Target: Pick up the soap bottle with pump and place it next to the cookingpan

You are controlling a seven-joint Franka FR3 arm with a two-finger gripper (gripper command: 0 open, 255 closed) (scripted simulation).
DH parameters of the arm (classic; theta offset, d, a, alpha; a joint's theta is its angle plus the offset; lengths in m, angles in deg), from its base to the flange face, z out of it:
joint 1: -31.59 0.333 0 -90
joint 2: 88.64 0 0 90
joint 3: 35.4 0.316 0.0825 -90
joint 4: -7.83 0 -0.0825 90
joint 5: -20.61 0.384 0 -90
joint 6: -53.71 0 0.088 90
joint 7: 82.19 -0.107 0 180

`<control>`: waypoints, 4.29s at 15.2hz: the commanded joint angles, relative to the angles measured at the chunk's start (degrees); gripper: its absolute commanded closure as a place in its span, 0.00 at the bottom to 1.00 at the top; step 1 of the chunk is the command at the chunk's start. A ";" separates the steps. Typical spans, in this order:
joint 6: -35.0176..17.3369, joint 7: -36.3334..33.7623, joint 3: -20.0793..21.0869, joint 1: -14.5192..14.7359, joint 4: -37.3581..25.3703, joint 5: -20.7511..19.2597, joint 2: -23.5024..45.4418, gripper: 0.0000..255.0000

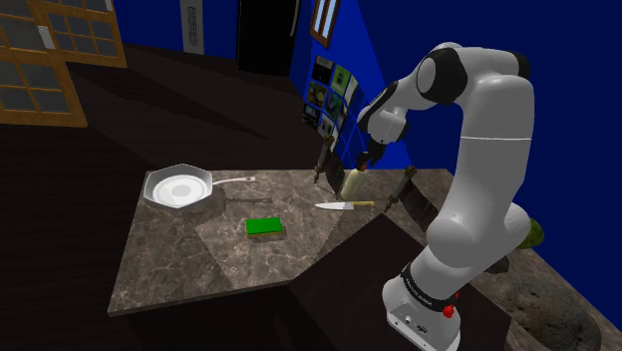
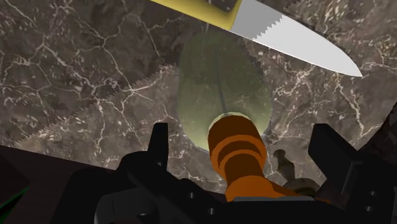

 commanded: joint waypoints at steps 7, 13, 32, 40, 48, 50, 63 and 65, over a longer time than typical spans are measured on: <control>-0.15 0.10 0.10 -0.08 -0.04 0.13 0.18 1.00; -0.15 0.09 0.10 -0.08 -0.02 0.13 0.17 1.00; 9.15 -5.46 -5.14 3.82 0.07 -7.64 -10.10 1.00; 14.03 -7.93 -6.72 5.01 -1.19 -11.11 -14.33 1.00; 19.21 -10.06 -7.71 5.81 -3.31 -14.09 -18.02 1.00; 20.55 -10.53 -7.88 5.96 -3.97 -14.73 -18.84 1.00; 29.59 -12.93 -8.46 6.56 -9.54 -17.92 -23.04 1.00; 31.02 -13.19 -8.50 6.61 -10.59 -18.26 -23.50 1.00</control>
